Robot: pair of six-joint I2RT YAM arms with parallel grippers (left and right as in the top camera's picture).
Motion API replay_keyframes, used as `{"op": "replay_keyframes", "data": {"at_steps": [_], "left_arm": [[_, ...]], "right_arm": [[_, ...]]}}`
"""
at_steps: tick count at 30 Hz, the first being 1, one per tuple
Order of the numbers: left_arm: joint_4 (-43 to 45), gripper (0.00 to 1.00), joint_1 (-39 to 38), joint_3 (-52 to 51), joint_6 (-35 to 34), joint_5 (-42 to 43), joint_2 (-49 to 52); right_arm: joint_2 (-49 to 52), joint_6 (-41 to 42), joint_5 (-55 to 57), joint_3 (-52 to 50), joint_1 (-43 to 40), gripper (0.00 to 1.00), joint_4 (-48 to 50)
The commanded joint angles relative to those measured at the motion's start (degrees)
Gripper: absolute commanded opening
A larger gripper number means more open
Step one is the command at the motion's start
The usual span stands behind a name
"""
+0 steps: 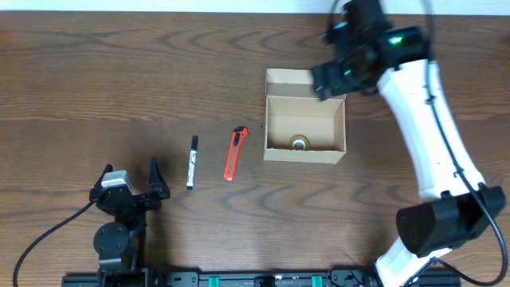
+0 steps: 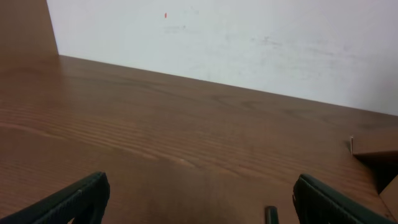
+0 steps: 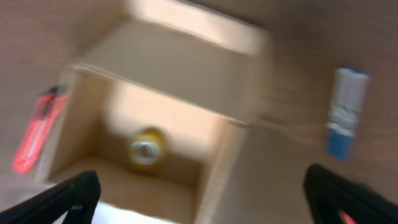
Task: Pack container
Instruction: 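Move the right gripper over the blue-capped whiteboard marker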
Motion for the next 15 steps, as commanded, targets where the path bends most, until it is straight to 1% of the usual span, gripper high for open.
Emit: {"op": "replay_keyframes", "data": {"at_steps": [1,5,10,15], "left_arm": [[-2.5,0.95,0.2,-1.0,0.0,-0.2,-0.4],[-2.5,0.95,0.2,-1.0,0.0,-0.2,-0.4],[-2.5,0.95,0.2,-1.0,0.0,-0.2,-0.4],[-2.5,0.95,0.2,-1.0,0.0,-0.2,-0.4]], "right_arm": [[-0.4,3.8,13.0,4.4,-5.0,0.99,-3.5],[-0.3,2.7,12.3,4.5,-11.7,0.99,-5.6],[-0.3,-0.7,7.9,3.2,-19.5,0.99,-4.0],[-0.3,-5.5,-2.9,0.4,-26.0,0.99,-0.5]]}}
